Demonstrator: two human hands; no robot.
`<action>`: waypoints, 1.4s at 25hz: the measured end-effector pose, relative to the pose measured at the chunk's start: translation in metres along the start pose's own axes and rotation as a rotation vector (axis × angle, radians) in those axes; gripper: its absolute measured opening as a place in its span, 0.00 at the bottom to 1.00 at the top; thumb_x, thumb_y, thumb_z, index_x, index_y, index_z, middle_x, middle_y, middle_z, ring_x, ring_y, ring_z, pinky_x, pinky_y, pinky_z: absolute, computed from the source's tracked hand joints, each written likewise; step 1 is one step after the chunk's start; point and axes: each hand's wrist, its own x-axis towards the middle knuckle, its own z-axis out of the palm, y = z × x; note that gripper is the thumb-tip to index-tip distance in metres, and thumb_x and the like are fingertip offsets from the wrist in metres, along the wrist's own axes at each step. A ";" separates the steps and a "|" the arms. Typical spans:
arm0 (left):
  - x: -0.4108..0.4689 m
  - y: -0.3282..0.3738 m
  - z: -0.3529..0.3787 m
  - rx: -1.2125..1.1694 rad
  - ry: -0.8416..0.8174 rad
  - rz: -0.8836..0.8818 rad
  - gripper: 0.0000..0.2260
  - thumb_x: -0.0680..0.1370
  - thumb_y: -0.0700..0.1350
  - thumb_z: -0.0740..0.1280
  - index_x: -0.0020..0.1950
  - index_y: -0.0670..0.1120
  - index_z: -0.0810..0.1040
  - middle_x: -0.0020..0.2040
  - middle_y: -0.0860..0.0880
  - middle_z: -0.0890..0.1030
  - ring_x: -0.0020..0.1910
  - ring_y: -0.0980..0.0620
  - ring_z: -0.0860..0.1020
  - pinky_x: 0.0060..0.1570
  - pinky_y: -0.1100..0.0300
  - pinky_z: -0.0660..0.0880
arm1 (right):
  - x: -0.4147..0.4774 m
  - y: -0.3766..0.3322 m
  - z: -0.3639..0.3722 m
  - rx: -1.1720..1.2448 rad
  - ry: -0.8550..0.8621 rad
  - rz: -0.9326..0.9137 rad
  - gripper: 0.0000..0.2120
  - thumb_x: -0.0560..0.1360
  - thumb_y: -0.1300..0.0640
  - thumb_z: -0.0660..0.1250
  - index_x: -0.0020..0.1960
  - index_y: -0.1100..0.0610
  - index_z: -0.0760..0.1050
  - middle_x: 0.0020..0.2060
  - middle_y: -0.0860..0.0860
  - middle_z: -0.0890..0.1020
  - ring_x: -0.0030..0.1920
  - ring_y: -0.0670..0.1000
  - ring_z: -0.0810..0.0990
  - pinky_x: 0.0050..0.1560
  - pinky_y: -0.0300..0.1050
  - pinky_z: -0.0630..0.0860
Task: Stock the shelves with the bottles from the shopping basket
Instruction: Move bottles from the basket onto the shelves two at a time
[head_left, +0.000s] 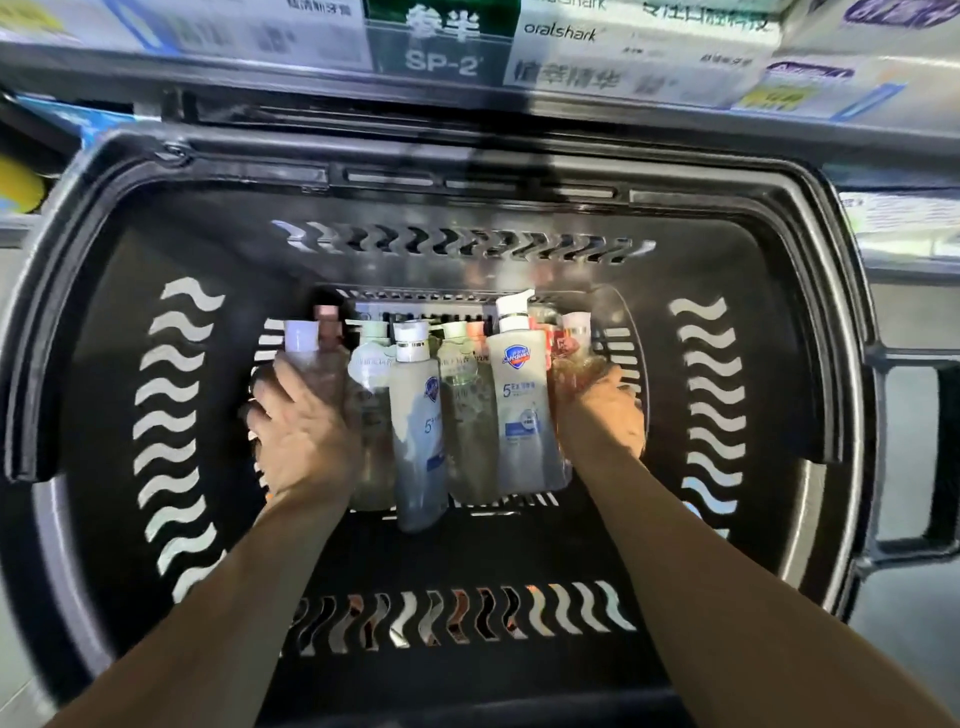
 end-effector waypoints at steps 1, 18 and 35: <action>-0.001 -0.003 0.002 -0.003 0.006 0.041 0.36 0.80 0.52 0.66 0.79 0.36 0.52 0.73 0.33 0.62 0.67 0.31 0.65 0.65 0.37 0.66 | 0.001 -0.001 0.002 -0.057 -0.003 -0.009 0.36 0.82 0.48 0.61 0.82 0.60 0.48 0.76 0.64 0.65 0.75 0.65 0.66 0.74 0.60 0.66; 0.000 -0.032 -0.008 -0.317 -0.049 0.035 0.27 0.73 0.59 0.73 0.61 0.42 0.68 0.57 0.42 0.75 0.59 0.40 0.71 0.66 0.47 0.63 | -0.026 0.011 -0.020 -0.060 0.039 -0.101 0.39 0.80 0.40 0.64 0.81 0.57 0.51 0.76 0.59 0.64 0.75 0.62 0.66 0.71 0.57 0.68; -0.014 -0.017 0.010 -0.494 -0.339 -0.053 0.42 0.63 0.58 0.81 0.69 0.56 0.61 0.60 0.52 0.71 0.61 0.50 0.71 0.64 0.48 0.73 | -0.048 -0.011 -0.006 0.200 -0.060 -0.255 0.44 0.67 0.32 0.67 0.77 0.47 0.58 0.64 0.53 0.74 0.61 0.57 0.77 0.61 0.54 0.76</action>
